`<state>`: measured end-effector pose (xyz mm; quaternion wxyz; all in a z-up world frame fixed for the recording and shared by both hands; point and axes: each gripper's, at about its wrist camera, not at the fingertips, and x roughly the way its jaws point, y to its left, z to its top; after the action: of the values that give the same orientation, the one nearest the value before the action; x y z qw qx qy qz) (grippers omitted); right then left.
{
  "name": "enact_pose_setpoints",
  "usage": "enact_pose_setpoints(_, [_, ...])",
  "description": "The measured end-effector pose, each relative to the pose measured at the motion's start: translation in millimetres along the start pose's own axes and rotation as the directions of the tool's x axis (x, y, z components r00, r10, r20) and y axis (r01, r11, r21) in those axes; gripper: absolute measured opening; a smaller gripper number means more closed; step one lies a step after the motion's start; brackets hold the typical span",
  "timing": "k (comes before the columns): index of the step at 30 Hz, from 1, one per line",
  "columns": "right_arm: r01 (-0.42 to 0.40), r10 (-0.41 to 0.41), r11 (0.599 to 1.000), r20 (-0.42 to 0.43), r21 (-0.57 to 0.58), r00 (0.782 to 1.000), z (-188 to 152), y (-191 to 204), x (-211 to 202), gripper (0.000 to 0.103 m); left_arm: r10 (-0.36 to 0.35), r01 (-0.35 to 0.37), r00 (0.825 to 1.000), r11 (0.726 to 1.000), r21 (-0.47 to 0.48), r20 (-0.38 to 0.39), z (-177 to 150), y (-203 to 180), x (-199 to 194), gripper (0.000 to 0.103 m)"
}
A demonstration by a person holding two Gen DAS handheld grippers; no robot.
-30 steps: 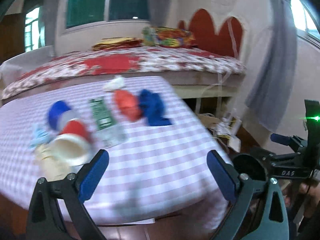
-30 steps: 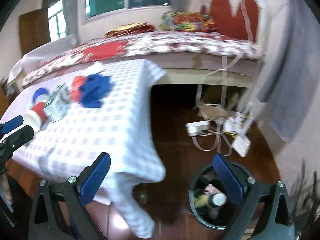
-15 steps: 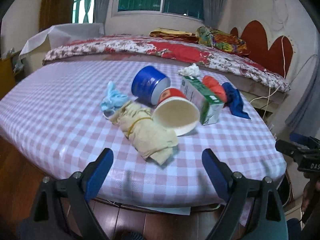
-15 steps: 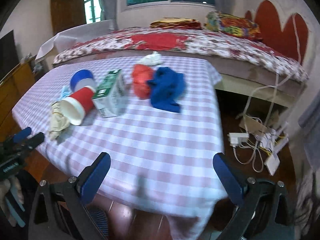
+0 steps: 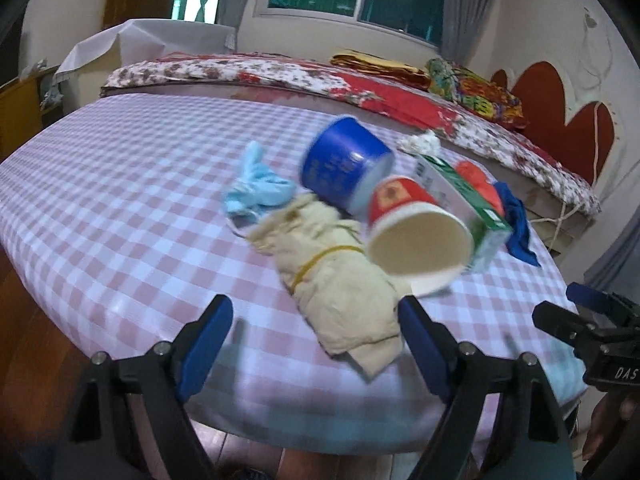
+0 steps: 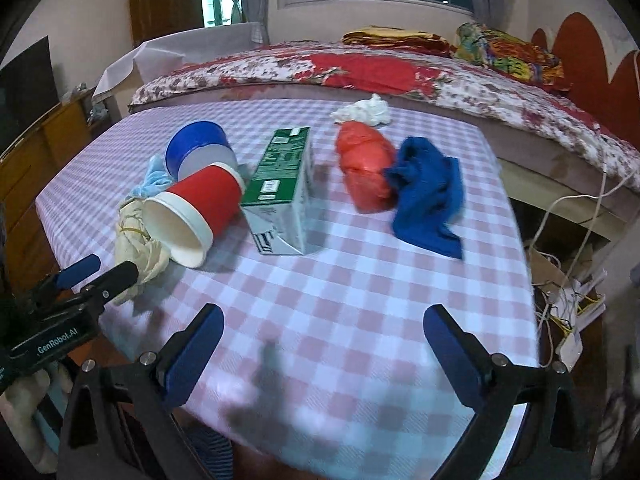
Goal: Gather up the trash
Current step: 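Grasp the beige cloth bundle with the left tool while the right tool grasps the green milk carton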
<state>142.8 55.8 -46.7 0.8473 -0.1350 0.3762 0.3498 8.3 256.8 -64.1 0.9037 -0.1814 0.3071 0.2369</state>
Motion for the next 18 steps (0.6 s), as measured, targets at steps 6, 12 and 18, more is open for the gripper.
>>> enact_pose_setpoints(6, [-0.034, 0.034, 0.999, -0.002, -0.010, 0.999, 17.2, 13.5, 23.2, 0.095, 0.046, -0.045, 0.999, 0.998, -0.039, 0.026, 9.0, 25.6, 0.9, 0.085])
enact_pose_setpoints(12, [-0.061, 0.061, 0.998, 0.004, -0.001, 0.998, 38.0, 18.4, 44.3, 0.080, 0.007, -0.006, 0.999, 1.000, -0.024, 0.037, 13.0, 18.5, 2.5, 0.085])
enact_pose_setpoints(18, [-0.083, 0.083, 0.997, -0.023, 0.007, 0.996, 49.0, 22.4, 65.2, 0.059, -0.047, 0.047, 0.999, 0.999, -0.012, -0.019, 17.2, 16.2, 22.4, 0.060])
